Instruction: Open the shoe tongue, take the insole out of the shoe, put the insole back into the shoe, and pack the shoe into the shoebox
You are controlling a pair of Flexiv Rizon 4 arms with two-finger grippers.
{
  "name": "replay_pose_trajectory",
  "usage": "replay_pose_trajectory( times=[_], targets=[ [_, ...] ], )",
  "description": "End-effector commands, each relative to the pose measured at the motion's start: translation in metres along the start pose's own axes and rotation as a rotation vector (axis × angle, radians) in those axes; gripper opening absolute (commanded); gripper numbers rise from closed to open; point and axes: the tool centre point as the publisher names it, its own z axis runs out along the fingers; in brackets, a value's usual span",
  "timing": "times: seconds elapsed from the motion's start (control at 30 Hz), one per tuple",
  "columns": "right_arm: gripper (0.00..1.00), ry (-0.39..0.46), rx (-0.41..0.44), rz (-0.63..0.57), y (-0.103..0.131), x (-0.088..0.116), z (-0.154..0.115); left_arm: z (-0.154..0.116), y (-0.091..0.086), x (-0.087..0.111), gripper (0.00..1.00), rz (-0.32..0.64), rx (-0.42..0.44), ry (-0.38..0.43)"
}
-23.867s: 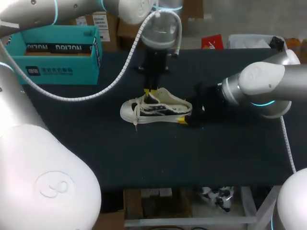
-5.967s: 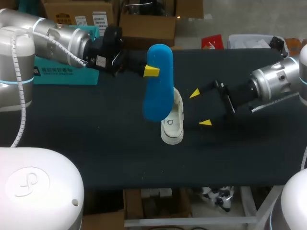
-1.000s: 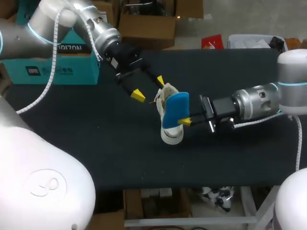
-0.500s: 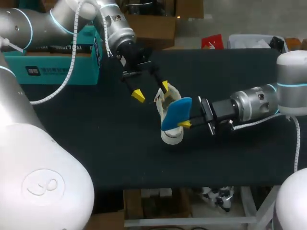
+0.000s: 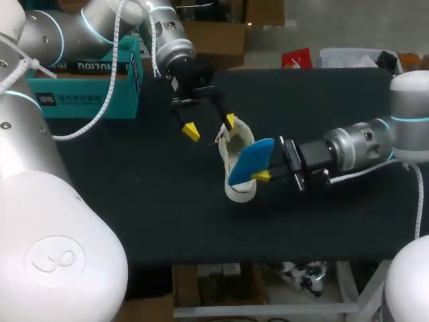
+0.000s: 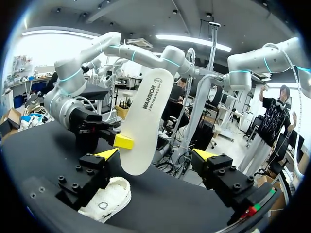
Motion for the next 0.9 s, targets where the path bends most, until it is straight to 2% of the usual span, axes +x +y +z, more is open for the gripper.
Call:
replay_pose_trajectory(
  times=[0.03, 0.17, 0.9],
  targets=[
    [0.0, 0.008, -0.002, 0.005, -0.0071, -0.005, -0.0017, -0.0027, 0.0035, -0.0031, 1.0, 0.002, 0.01, 0.013],
    [0.0, 0.011, 0.021, 0.034, -0.0078, -0.0044, -0.0002, -0.006, 0.0038, -0.0041, 1.0, 0.007, 0.029, -0.011],
    [0.0, 0.013, 0.018, 0.035, -0.0078, -0.0044, 0.0, -0.006, 0.0038, -0.0041, 1.0, 0.007, 0.029, -0.011]
  ],
)
